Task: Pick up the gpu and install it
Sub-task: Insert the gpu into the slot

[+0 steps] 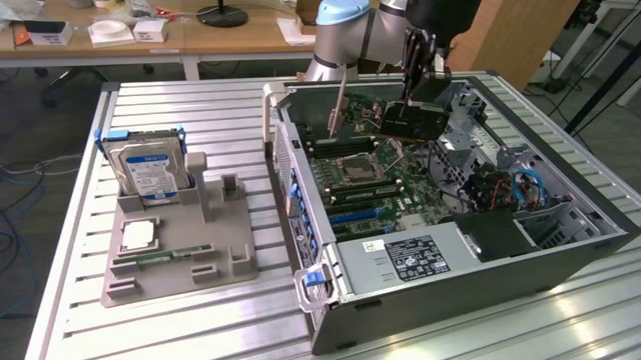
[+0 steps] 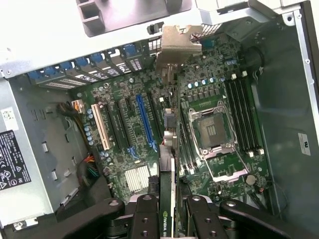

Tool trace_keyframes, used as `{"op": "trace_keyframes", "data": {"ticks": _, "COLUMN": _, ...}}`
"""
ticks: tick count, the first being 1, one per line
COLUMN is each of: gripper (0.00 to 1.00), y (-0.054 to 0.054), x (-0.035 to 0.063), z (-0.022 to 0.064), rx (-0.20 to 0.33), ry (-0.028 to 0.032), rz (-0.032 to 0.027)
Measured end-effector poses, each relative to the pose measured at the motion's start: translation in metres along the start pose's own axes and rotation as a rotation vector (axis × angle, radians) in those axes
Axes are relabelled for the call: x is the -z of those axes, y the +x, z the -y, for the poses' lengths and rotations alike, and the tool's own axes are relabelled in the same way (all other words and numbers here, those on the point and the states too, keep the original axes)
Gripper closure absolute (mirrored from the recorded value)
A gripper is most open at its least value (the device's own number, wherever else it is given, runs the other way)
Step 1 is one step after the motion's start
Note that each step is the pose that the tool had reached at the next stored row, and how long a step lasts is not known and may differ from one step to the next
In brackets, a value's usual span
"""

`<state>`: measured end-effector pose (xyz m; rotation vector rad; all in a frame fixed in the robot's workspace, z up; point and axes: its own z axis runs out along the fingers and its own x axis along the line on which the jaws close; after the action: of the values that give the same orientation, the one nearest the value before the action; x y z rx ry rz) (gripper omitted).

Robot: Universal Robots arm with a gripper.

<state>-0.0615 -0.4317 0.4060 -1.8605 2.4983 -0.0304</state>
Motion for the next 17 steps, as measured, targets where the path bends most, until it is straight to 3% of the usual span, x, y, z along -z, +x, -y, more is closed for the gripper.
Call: {"op": "trace_keyframes", "data": {"ticks": 17, "gripper": 0.74, "y": 0.0, "x": -0.0011, "z": 0.0, "rx": 0.085, "ry": -0.0008, "rz": 0.0028}}
